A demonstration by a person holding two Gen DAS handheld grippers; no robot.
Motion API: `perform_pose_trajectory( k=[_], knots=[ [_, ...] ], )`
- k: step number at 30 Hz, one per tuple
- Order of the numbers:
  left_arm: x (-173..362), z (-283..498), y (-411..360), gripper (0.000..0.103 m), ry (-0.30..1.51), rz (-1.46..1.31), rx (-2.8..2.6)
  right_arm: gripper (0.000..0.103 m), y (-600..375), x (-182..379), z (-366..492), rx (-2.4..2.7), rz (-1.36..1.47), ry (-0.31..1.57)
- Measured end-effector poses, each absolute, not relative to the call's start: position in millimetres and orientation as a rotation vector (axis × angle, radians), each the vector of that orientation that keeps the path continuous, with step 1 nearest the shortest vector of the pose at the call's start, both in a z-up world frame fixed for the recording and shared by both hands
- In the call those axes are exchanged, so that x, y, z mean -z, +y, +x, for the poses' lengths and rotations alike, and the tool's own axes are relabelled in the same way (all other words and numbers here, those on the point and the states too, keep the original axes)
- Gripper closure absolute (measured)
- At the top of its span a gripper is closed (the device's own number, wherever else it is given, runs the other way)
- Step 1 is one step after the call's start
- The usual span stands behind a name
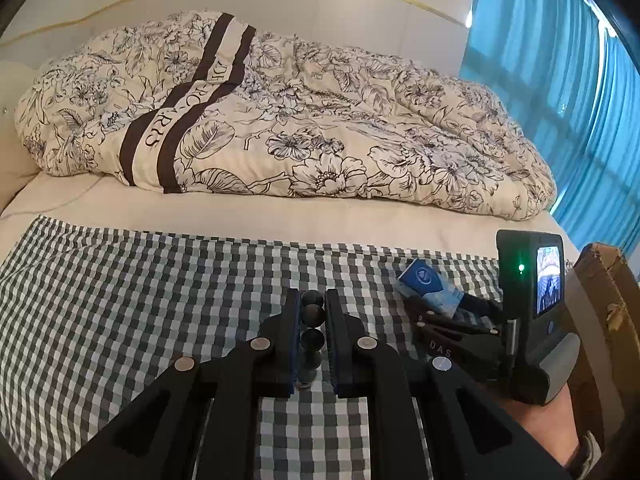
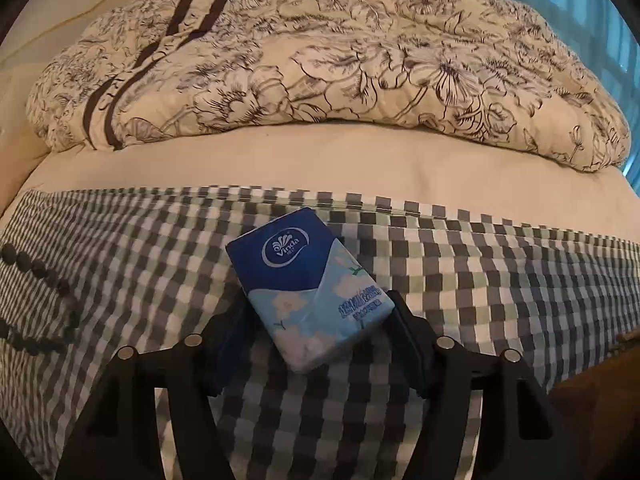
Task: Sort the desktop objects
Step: 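Lift the bracelet and tissue pack and carry both over the cardboard box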
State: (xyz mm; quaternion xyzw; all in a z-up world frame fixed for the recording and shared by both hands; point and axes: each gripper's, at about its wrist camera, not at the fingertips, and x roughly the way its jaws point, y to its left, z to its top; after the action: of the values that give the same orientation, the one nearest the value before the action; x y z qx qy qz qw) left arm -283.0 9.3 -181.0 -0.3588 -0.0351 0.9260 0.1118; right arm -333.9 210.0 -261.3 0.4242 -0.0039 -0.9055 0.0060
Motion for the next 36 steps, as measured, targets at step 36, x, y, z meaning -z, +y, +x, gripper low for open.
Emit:
perform_pose_trajectory(
  k=[36],
  knots=[
    [-56.2, -58.9, 42.7, 0.092, -0.03, -0.548, -2.834, 0.042, 225.8, -14.0, -64.2, 3.011, 0.656, -0.088]
  ],
)
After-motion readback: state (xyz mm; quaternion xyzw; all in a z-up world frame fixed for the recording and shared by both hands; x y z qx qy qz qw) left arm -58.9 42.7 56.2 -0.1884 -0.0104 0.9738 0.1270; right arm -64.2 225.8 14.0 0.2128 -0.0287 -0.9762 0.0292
